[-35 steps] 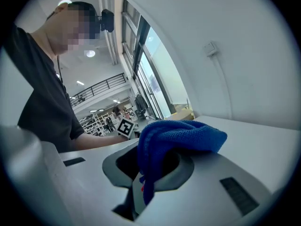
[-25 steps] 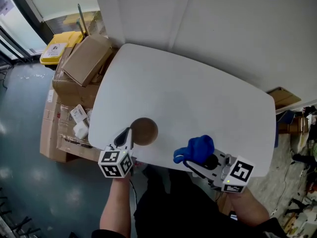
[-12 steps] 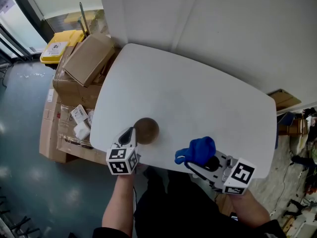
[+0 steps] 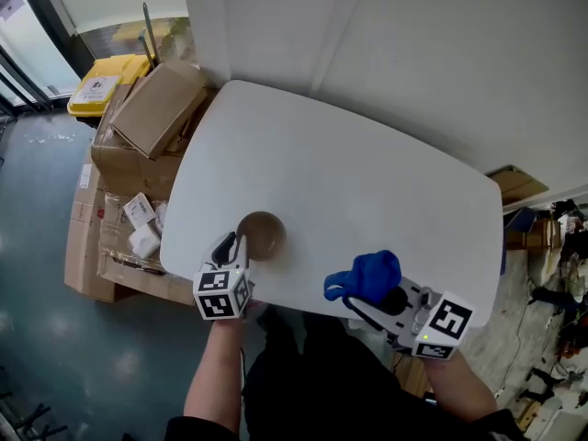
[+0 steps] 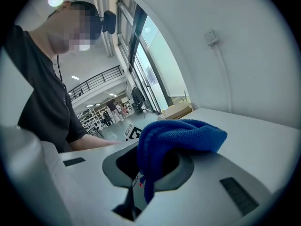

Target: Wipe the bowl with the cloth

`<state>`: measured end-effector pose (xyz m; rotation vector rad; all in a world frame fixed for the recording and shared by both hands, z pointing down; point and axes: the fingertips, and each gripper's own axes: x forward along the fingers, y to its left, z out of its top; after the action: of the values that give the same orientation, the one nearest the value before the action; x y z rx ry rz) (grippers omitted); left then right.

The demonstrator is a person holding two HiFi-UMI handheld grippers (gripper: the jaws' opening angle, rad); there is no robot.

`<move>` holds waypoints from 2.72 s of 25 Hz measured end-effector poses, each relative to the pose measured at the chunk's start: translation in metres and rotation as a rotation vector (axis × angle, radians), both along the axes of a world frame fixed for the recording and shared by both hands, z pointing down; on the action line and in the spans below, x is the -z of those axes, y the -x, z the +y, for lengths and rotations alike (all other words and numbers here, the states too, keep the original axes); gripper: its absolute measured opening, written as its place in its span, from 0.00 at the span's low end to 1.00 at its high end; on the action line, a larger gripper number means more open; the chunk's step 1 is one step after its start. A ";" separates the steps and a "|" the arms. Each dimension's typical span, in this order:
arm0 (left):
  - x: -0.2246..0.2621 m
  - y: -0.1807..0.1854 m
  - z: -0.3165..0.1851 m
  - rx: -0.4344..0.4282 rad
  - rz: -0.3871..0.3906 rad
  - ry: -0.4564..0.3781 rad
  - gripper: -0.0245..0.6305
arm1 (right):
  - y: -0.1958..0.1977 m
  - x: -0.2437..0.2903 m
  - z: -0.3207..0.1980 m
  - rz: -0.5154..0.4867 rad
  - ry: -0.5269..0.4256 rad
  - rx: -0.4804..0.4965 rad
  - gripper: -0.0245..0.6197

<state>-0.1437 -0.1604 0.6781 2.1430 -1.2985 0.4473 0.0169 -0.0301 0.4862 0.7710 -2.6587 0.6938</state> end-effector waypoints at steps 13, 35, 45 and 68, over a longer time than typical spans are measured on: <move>0.057 0.008 0.020 -0.018 0.044 -0.050 0.40 | 0.001 0.042 0.001 -0.007 -0.085 -0.004 0.10; 0.232 -0.043 0.108 -0.100 -0.035 -0.360 0.18 | -0.022 0.091 0.012 -0.127 -0.212 0.027 0.10; 0.290 -0.085 0.122 -0.072 -0.083 -0.492 0.07 | -0.073 0.126 -0.005 -0.161 -0.292 0.045 0.10; 0.350 -0.070 0.138 -0.011 -0.082 -0.601 0.07 | -0.067 0.172 0.016 -0.180 -0.499 0.023 0.10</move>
<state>-0.0734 -0.0224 0.3282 2.6366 -1.6194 0.1551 0.0835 -0.0141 0.3142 0.8253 -3.0439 0.0854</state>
